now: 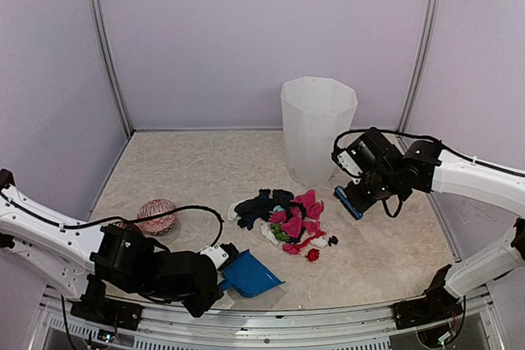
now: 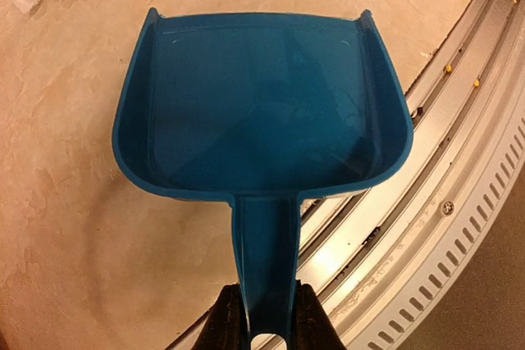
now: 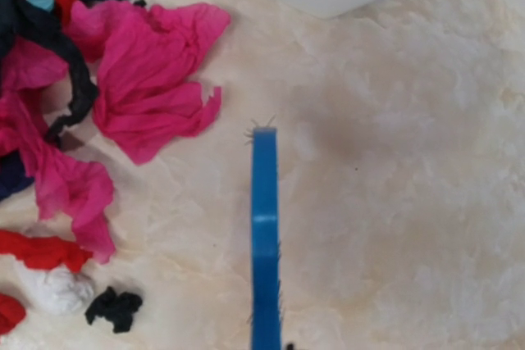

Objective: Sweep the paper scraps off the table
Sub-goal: Sweep the paper scraps into the dustpan.

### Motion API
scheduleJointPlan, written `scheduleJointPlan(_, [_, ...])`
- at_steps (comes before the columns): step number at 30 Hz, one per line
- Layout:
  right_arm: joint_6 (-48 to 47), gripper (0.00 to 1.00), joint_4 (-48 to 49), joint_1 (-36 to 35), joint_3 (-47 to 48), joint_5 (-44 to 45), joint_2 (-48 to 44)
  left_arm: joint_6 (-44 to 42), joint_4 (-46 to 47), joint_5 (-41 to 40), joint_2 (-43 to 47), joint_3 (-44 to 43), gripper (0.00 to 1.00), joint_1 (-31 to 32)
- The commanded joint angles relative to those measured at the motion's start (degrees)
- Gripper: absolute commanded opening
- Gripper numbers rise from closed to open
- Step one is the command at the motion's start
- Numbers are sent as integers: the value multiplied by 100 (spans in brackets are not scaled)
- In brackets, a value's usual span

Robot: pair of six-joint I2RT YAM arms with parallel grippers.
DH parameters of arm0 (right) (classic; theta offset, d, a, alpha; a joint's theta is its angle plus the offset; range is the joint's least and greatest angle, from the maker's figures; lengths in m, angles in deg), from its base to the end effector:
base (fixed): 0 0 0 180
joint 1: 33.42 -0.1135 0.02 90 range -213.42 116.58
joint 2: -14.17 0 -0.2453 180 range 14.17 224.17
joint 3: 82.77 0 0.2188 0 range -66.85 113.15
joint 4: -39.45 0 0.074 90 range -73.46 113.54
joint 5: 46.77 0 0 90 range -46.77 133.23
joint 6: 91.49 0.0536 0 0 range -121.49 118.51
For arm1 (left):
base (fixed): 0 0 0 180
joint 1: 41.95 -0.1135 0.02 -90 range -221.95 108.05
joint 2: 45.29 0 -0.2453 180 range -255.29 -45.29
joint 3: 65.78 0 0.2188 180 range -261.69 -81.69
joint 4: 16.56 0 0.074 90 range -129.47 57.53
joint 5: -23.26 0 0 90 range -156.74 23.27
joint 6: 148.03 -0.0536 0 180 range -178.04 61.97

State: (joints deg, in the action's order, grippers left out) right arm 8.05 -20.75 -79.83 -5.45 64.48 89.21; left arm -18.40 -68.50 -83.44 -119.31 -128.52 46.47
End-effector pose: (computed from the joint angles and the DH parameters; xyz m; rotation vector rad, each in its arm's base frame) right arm 0.1803 0.1613 0.2542 -0.6571 2.3942 -0.0764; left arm 0.0216 -0.2230 0.1946 1.0108 2.4532 -0.3970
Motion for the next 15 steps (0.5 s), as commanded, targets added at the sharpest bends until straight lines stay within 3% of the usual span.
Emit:
scheduleJointPlan(1, [101, 0, 247, 65, -187, -67, -122, 236, 124, -349, -305, -98, 0, 182])
scheduleJointPlan(7, [134, 0, 377, 71, -369, -277, -82, 28, 411, -529, -618, -248, 0, 143])
scheduleJointPlan(15, [206, 0, 90, 35, -155, -476, 398, -408, 1034, -114, -1106, -309, 0, -273])
